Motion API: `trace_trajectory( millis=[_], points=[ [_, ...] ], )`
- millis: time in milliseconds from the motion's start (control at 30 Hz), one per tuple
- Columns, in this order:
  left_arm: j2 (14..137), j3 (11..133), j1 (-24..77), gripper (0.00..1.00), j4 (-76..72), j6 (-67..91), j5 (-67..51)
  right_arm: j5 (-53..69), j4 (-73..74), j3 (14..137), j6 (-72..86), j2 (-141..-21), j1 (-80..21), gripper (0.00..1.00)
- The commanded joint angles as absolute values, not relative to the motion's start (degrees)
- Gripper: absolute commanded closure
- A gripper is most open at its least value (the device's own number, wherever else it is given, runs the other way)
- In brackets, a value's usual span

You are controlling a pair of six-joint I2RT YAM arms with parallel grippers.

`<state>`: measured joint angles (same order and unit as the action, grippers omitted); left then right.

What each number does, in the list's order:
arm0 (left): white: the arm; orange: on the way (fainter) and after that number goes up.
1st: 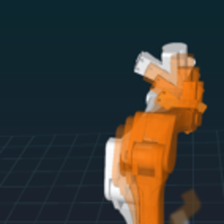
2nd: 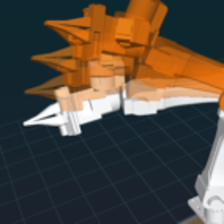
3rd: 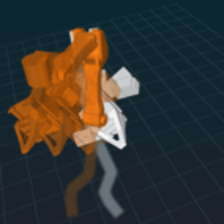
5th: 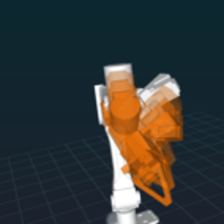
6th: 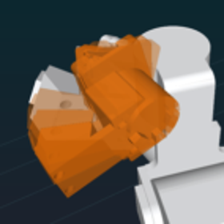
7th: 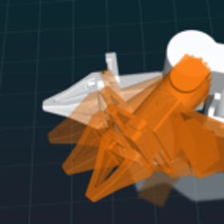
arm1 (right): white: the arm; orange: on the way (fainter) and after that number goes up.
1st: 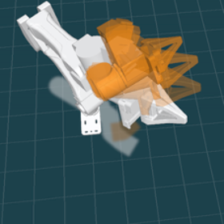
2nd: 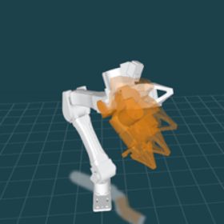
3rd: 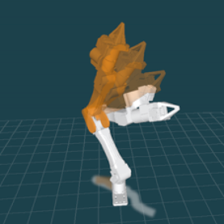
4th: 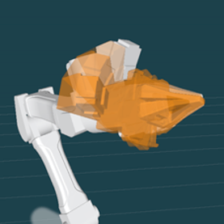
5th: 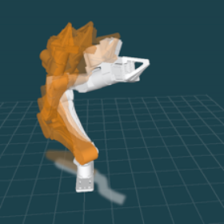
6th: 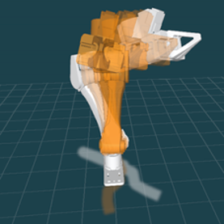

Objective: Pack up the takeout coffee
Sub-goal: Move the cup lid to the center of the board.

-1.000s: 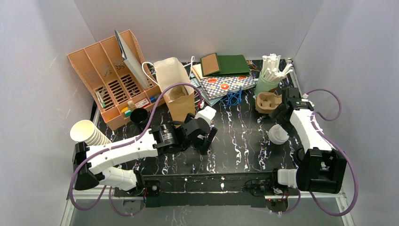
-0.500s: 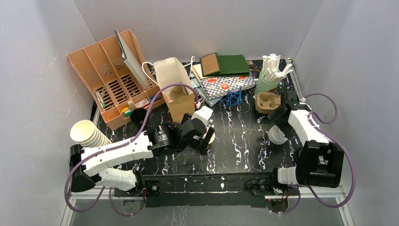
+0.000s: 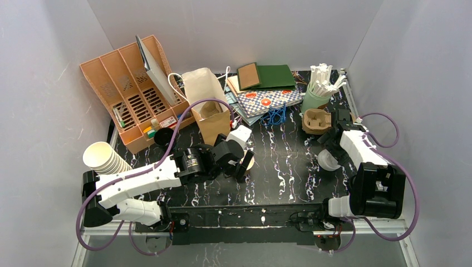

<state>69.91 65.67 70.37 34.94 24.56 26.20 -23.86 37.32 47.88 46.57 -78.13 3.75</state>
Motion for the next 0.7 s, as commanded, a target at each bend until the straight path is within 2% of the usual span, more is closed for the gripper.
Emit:
trace_trajectory(
  millis=[0,267,533,667],
  points=[
    [69.08,65.57,70.65,0.28,35.85,24.7,27.85,-24.79,36.58,47.72,47.25,-76.77,4.22,0.04],
    [69.39,65.82,70.66,0.28,35.9,24.7,27.75,-16.1,35.32,51.14,43.44,-77.52,4.16,0.15],
    [69.59,65.85,70.66,0.28,36.12,24.96,27.92,-7.22,32.91,51.84,43.27,-81.15,3.96,0.14],
    [69.93,66.22,70.66,0.28,36.07,24.96,27.95,-7.44,32.74,52.88,43.82,-82.43,1.1,0.12]
  ],
)
